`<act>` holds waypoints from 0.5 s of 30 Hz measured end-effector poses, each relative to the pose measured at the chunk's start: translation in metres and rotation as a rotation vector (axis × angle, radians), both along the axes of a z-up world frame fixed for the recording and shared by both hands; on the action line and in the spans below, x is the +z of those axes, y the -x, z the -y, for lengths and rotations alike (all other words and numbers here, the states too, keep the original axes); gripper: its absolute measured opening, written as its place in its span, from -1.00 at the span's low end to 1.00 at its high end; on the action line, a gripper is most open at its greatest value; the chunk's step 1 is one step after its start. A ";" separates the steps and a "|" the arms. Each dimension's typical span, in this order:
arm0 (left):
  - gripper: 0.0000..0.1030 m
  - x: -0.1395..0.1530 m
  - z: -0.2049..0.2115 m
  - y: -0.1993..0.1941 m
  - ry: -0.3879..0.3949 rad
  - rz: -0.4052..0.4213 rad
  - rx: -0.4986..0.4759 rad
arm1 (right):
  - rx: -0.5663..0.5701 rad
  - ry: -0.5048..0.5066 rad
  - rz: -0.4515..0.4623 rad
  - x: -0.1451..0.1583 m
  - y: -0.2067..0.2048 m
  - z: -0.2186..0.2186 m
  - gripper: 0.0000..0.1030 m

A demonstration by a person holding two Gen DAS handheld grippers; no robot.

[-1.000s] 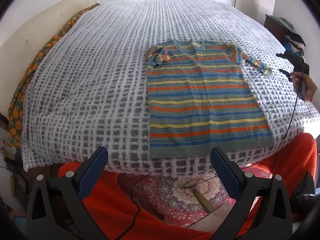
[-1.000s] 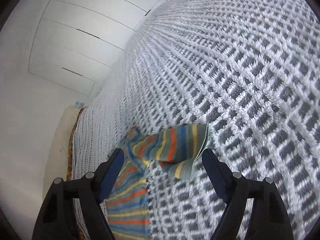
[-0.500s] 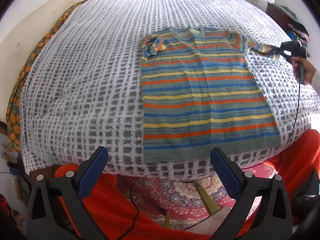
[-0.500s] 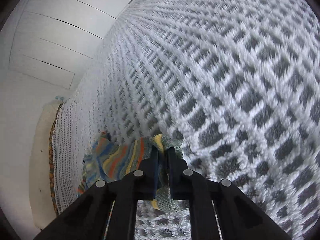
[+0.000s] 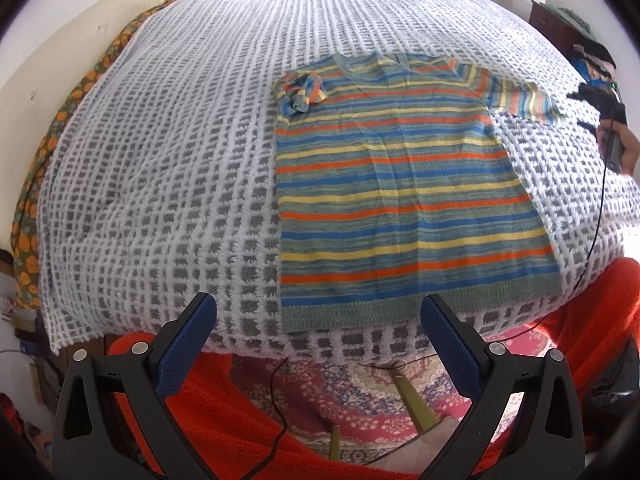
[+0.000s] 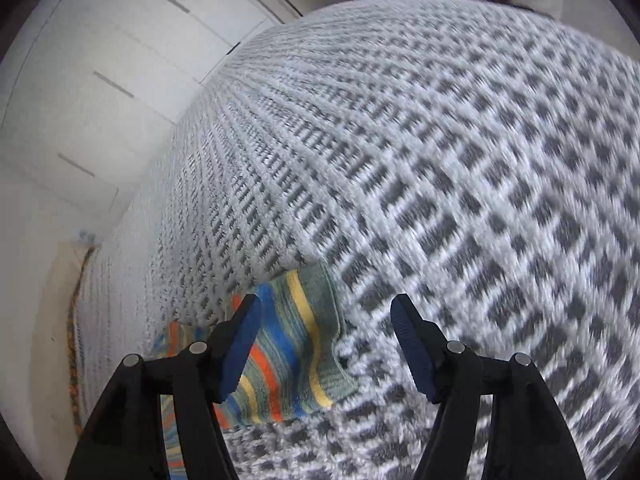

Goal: Fold small clothes
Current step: 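Reach the right gripper to the outstretched sleeve cuff and grasp it, then pull the held sleeve straight outward from the body and open the right gripper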

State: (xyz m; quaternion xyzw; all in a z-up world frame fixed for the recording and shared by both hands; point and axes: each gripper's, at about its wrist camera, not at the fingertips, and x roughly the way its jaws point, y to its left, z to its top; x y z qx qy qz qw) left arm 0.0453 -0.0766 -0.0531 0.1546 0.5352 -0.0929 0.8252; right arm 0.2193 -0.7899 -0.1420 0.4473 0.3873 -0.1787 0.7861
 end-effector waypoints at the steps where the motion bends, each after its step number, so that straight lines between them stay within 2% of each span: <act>1: 0.98 -0.001 0.000 -0.001 0.003 -0.005 0.001 | -0.014 -0.060 -0.012 -0.009 0.009 -0.001 0.32; 3: 0.98 -0.003 0.002 -0.001 0.011 -0.017 -0.004 | -0.015 -0.169 -0.011 -0.028 0.021 -0.004 0.26; 4: 0.98 -0.003 0.004 -0.001 0.013 -0.022 -0.011 | -0.011 -0.209 -0.009 -0.036 0.023 -0.007 0.14; 7: 0.98 -0.002 0.010 0.002 0.008 -0.013 -0.031 | 0.000 -0.268 0.042 -0.054 0.018 -0.009 -0.19; 8: 0.98 0.000 0.011 0.003 0.006 -0.007 -0.034 | 0.005 -0.293 0.062 -0.060 0.014 -0.010 -0.21; 9: 0.98 0.001 0.011 0.003 0.004 -0.002 -0.035 | 0.011 -0.320 0.068 -0.067 0.010 -0.011 -0.36; 10: 0.98 0.002 0.010 0.003 0.002 0.000 -0.032 | 0.012 -0.321 0.053 -0.072 0.008 -0.012 -0.67; 11: 0.98 0.002 0.009 0.002 0.001 0.001 -0.027 | -0.001 -0.281 0.025 -0.072 0.008 -0.011 -0.83; 12: 0.98 0.004 0.006 0.002 0.001 0.006 -0.017 | -0.020 -0.251 0.022 -0.070 0.012 -0.011 -0.84; 15: 0.98 0.001 -0.001 -0.002 0.012 0.000 0.011 | -0.076 -0.246 0.087 -0.055 0.040 -0.016 -0.85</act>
